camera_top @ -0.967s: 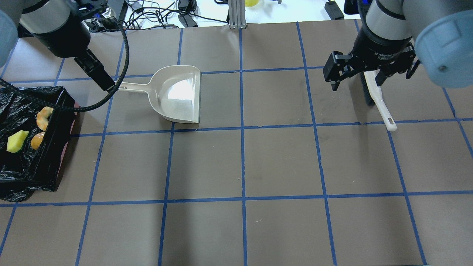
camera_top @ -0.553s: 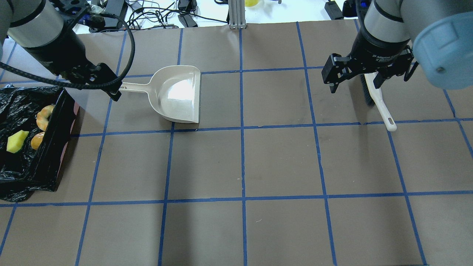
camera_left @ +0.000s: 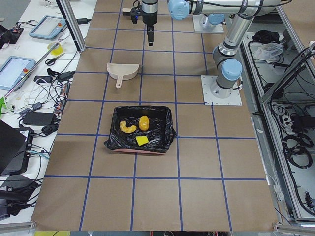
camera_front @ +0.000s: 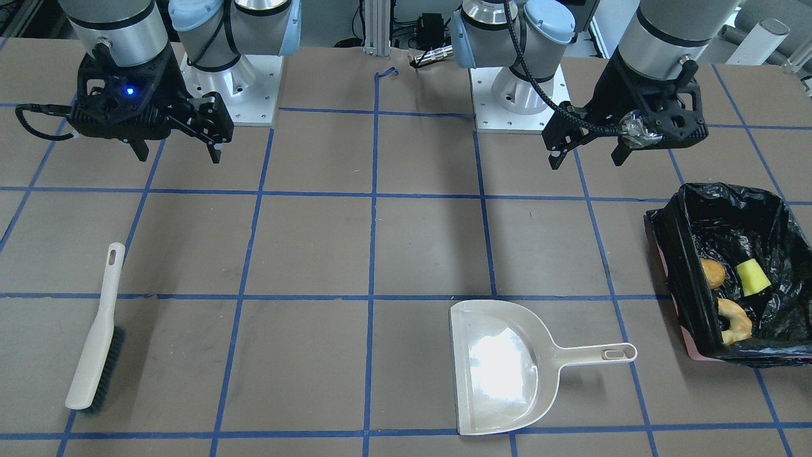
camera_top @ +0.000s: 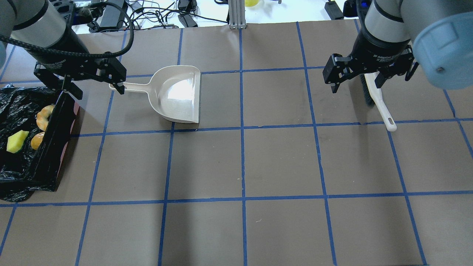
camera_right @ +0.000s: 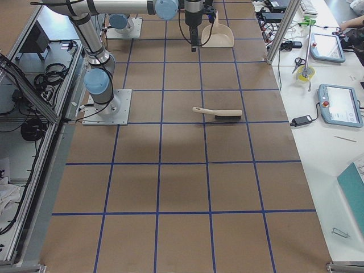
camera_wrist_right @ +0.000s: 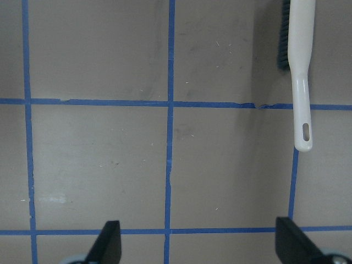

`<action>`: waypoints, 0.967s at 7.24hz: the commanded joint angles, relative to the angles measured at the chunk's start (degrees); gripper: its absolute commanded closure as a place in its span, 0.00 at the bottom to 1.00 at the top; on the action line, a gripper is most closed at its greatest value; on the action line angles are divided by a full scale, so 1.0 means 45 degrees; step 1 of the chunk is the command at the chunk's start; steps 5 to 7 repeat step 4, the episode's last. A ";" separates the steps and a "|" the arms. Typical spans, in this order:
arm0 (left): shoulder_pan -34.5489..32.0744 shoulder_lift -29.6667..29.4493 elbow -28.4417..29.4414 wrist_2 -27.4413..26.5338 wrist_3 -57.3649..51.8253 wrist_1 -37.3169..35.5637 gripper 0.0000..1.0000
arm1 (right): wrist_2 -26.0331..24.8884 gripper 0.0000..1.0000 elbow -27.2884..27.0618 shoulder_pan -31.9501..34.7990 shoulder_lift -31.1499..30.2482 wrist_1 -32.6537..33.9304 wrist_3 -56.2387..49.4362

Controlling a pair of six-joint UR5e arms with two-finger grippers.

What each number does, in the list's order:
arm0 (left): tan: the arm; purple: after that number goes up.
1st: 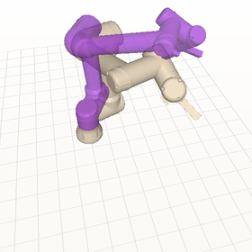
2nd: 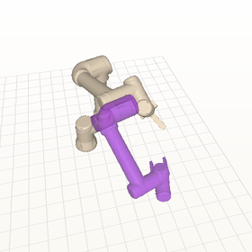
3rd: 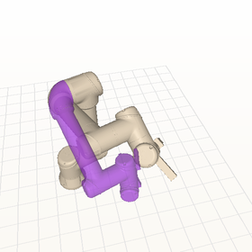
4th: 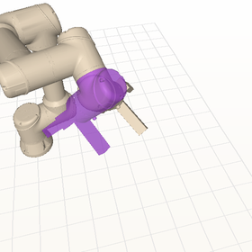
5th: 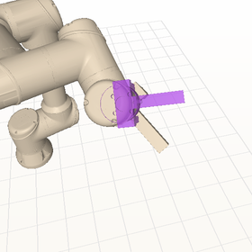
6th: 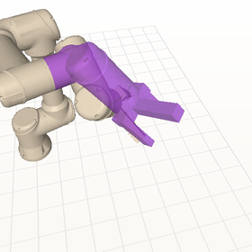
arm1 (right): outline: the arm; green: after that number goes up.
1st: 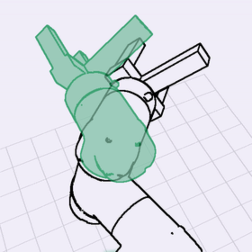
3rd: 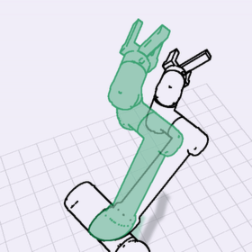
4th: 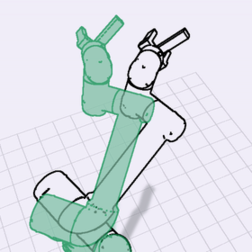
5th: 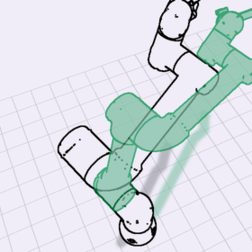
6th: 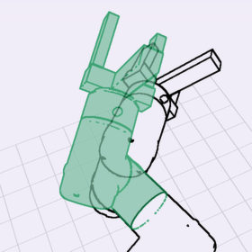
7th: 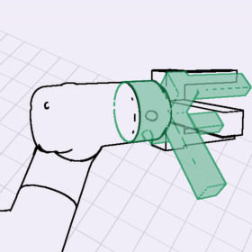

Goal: Sweep and dump trash into bin

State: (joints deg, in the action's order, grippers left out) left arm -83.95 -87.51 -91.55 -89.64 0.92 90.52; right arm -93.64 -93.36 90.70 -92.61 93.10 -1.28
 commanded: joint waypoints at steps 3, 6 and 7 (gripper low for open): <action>-0.0016 -0.0025 -0.0027 0.0036 0.0010 -0.0017 0.00 | -0.0051 0.00 0.0003 0.0000 -0.0006 0.0015 -0.0009; -0.0016 -0.0044 -0.0026 0.0036 -0.0029 -0.0037 0.00 | -0.0032 0.00 -0.0016 -0.0019 0.0013 0.0034 -0.0029; -0.0016 -0.0044 -0.0026 0.0036 -0.0029 -0.0037 0.00 | -0.0032 0.00 -0.0016 -0.0019 0.0013 0.0034 -0.0029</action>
